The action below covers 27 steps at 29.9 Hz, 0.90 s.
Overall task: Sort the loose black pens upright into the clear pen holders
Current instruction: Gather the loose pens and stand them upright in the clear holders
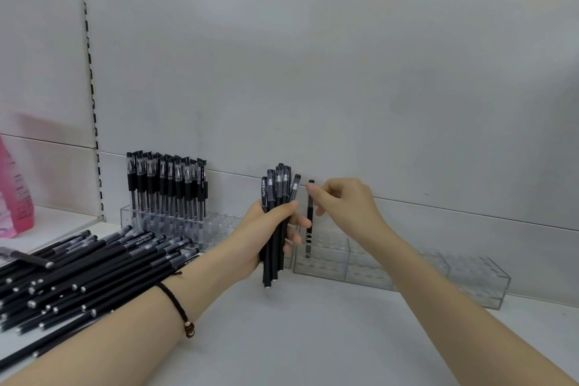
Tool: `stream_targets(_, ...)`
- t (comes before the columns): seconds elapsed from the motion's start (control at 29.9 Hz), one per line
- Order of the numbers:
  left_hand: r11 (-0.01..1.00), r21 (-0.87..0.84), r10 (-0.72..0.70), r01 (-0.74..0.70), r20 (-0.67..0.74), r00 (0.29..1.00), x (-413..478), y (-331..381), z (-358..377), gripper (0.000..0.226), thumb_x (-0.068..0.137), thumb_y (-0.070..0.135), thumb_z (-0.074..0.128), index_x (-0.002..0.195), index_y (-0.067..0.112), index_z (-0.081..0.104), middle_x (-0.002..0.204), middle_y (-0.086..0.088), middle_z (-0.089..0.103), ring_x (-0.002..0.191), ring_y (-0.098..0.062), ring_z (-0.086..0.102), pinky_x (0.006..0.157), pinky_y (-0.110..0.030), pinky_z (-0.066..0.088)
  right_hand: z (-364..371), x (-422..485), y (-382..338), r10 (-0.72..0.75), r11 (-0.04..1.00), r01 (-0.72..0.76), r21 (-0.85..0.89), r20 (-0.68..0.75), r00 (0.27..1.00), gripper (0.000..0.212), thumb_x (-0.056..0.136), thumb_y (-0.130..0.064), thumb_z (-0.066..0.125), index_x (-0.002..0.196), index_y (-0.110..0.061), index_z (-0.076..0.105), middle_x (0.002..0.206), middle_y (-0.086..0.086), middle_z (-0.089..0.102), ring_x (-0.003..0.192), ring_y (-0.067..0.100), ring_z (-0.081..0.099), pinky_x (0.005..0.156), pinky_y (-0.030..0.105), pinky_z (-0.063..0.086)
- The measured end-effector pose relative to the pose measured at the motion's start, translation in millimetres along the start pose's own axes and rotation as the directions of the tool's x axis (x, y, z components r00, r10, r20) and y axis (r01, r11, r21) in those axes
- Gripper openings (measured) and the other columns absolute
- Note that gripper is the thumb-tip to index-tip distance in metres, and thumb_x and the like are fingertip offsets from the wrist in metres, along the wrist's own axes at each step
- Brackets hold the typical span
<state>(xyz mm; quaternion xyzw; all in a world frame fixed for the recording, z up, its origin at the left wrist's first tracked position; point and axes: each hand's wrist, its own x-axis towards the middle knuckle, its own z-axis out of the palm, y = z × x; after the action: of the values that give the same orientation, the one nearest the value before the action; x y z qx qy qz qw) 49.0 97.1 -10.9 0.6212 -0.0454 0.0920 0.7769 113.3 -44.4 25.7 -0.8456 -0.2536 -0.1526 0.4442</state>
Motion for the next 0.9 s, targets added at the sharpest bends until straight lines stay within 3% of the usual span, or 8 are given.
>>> stream_targets(0.13, 0.999, -0.043, 0.017, -0.017, 0.006, 1.0, 1, 1, -2, 0.011, 0.094, 0.017, 0.06, 0.102, 0.01, 0.058, 0.075, -0.006, 0.068, 0.054, -0.015, 0.057, 0.044, -0.023, 0.041, -5, -3, -13, 0.033, 0.947, -0.069, 0.314, 0.118, 0.992, 0.024, 0.091, -0.033, 0.064, 0.072, -0.018, 0.069, 0.07, 0.0, 0.065, 0.042, 0.003, 0.041, 0.043, 0.014, 0.034)
stream_targets(0.27, 1.0, -0.026, 0.015, -0.016, -0.015, 1.0, 3, 1, -4, 0.02, 0.092, 0.018, 0.062, 0.108, 0.008, 0.061, 0.079, -0.005, 0.071, 0.059, -0.016, 0.064, 0.049, -0.023, 0.047, -4, -4, -13, 0.053, 0.901, -0.122, 0.416, 0.174, 0.983, 0.014, 0.092, -0.022, 0.064, 0.085, -0.011, 0.067, 0.076, 0.0, 0.064, 0.046, 0.007, 0.046, 0.04, 0.017, 0.03)
stream_targets(0.4, 0.996, -0.073, -0.045, 0.044, -0.011, 0.999, 3, 0, -3, 0.023, 0.095, 0.019, 0.058, 0.112, 0.003, 0.058, 0.084, -0.011, 0.073, 0.062, -0.02, 0.069, 0.053, -0.028, 0.056, 2, -1, -13, 0.107, 0.839, -0.132, 0.528, 0.077, 0.991, 0.009, 0.097, -0.014, 0.055, 0.094, -0.006, 0.055, 0.086, 0.014, 0.061, 0.043, 0.008, 0.048, 0.037, 0.017, 0.03)
stream_targets(0.54, 0.989, -0.016, -0.151, 0.15, -0.086, 0.985, 4, -4, -8, 0.021, 0.095, 0.025, 0.06, 0.107, 0.008, 0.056, 0.085, -0.013, 0.074, 0.065, -0.024, 0.071, 0.055, -0.032, 0.058, -6, 10, -9, 0.131, 0.841, -0.018, 0.541, -0.171, 0.977, 0.011, 0.098, -0.016, 0.053, 0.087, -0.016, 0.051, 0.093, 0.017, 0.065, 0.041, 0.007, 0.043, 0.041, 0.015, 0.032)
stream_targets(0.64, 0.976, 0.118, -0.171, 0.184, -0.116, 0.978, 4, -6, -10, 0.032, 0.092, 0.036, 0.063, 0.106, 0.007, 0.06, 0.077, -0.009, 0.072, 0.061, -0.022, 0.067, 0.055, -0.031, 0.056, -13, 14, -4, 0.093, 0.884, 0.052, 0.465, -0.283, 0.955, 0.014, 0.097, -0.016, 0.055, 0.083, -0.019, 0.052, 0.091, 0.014, 0.068, 0.049, 0.007, 0.045, 0.054, 0.021, 0.038)
stream_targets(0.77, 0.979, 0.122, -0.15, 0.165, -0.119, 0.981, 7, -8, -8, 0.033, 0.09, 0.041, 0.062, 0.1, 0.01, 0.061, 0.059, 0.001, 0.056, 0.043, -0.011, 0.044, 0.042, -0.021, 0.039, -7, 11, 3, 0.021, 0.927, 0.075, 0.369, -0.249, 0.968, 0.014, 0.095, -0.014, 0.057, 0.083, -0.02, 0.054, 0.086, 0.008, 0.069, 0.054, 0.002, 0.049, 0.063, 0.023, 0.04)
stream_targets(0.9, 0.981, 0.063, -0.177, 0.184, -0.098, 0.979, 9, -10, -8, 0.031, 0.093, 0.043, 0.057, 0.096, 0.012, 0.057, 0.058, 0.002, 0.049, 0.041, -0.01, 0.037, 0.039, -0.02, 0.032, -1, 11, 8, 0.0, 0.965, 0.047, 0.259, -0.179, 0.984, 0.015, 0.091, -0.019, 0.064, 0.08, -0.024, 0.055, 0.086, 0.005, 0.068, 0.058, 0.007, 0.051, 0.066, 0.027, 0.044)
